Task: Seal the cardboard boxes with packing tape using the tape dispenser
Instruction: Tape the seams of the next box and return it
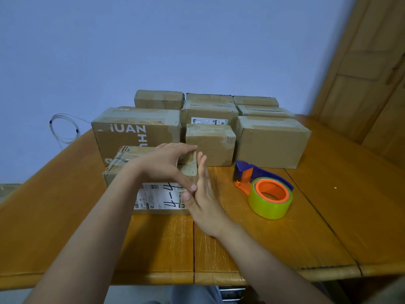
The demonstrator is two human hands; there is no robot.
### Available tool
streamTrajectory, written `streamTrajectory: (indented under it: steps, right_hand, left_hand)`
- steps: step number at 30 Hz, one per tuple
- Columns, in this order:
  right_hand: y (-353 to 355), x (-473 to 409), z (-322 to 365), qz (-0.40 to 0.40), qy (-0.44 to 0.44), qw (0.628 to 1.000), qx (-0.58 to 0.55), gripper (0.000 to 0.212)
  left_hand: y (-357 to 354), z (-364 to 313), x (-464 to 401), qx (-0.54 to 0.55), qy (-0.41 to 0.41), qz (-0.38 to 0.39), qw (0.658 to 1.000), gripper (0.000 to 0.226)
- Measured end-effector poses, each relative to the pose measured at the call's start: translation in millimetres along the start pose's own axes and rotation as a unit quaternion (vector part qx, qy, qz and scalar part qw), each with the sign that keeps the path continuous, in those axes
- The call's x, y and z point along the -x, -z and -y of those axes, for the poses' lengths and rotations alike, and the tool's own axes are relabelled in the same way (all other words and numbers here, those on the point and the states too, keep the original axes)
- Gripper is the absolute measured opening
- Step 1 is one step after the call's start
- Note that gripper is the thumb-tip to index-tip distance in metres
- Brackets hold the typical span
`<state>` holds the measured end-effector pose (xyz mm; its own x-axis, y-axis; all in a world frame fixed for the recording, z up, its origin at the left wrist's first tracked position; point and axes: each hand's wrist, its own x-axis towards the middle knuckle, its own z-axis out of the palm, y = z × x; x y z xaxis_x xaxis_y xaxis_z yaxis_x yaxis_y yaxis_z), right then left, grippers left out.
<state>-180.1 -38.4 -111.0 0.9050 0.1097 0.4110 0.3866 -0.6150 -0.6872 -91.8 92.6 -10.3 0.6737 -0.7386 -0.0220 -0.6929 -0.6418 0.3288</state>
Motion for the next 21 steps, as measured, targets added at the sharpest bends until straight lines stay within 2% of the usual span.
streamTrajectory:
  steps: [4,6,10,13,16,18,21]
  right_hand:
    - [2.4,5.0,-2.6,0.004,0.007,0.997,0.072,0.080]
    - [3.4,7.7,-3.3,-0.005,-0.004,0.997,0.073,0.081]
    - [5.2,7.6,-6.1,-0.131,-0.043,0.990,-0.023,0.088]
    - [7.6,-0.4,-9.1,-0.194,-0.039,0.977,-0.083,0.069]
    - [4.4,-6.3,-8.9,-0.161,0.029,0.986,-0.017,0.056]
    - [0.7,-6.7,-9.0,-0.123,0.058,0.991,0.006,0.062]
    - [-0.4,-10.4,-11.3,-0.136,0.064,0.988,-0.017,0.071]
  left_hand:
    - [0.1,-0.8,1.6,0.000,0.003,0.002,1.000,0.132]
    - [0.2,-0.1,1.6,0.004,-0.001,0.000,1.000,0.131]
    - [0.8,-1.3,2.8,0.005,-0.006,0.002,1.000,0.130]
    - [0.5,-0.5,2.1,0.003,-0.005,-0.001,1.000,0.130]
    - [-0.6,0.4,1.5,0.011,-0.015,-0.007,1.000,0.126]
    - [-0.5,-1.1,2.5,0.016,-0.022,-0.011,1.000,0.122]
    - [0.2,-3.5,3.3,0.029,-0.024,-0.009,0.999,0.121]
